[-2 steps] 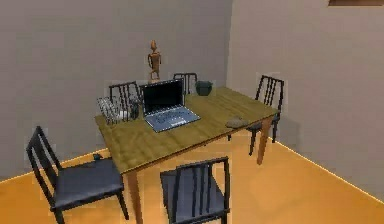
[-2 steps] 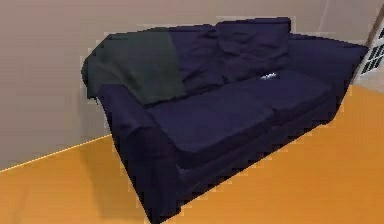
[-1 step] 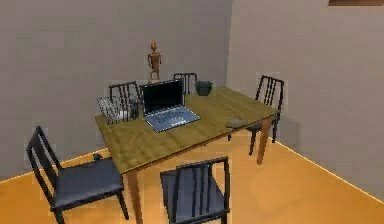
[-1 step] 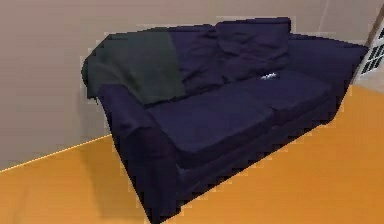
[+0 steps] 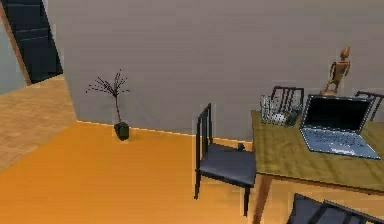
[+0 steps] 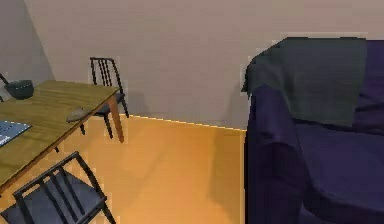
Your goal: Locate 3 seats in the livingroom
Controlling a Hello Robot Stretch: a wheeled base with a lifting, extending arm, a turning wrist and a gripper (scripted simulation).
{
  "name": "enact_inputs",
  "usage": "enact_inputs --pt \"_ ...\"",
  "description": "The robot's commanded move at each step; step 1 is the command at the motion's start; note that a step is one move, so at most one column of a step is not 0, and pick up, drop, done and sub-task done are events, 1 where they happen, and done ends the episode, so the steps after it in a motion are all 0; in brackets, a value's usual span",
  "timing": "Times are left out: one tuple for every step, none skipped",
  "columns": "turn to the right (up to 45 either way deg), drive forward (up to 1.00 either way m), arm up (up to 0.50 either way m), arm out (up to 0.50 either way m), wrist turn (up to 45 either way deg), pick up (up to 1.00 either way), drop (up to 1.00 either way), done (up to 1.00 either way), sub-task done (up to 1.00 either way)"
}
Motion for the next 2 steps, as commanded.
enact_inputs --pt "-15.0 0.0 0.0 0.0 0.0 0.0 0.0 0.0 0.0" --pt "0.0 0.35 0.0 0.0 0.0 0.0 0.0 0.0 0.0"
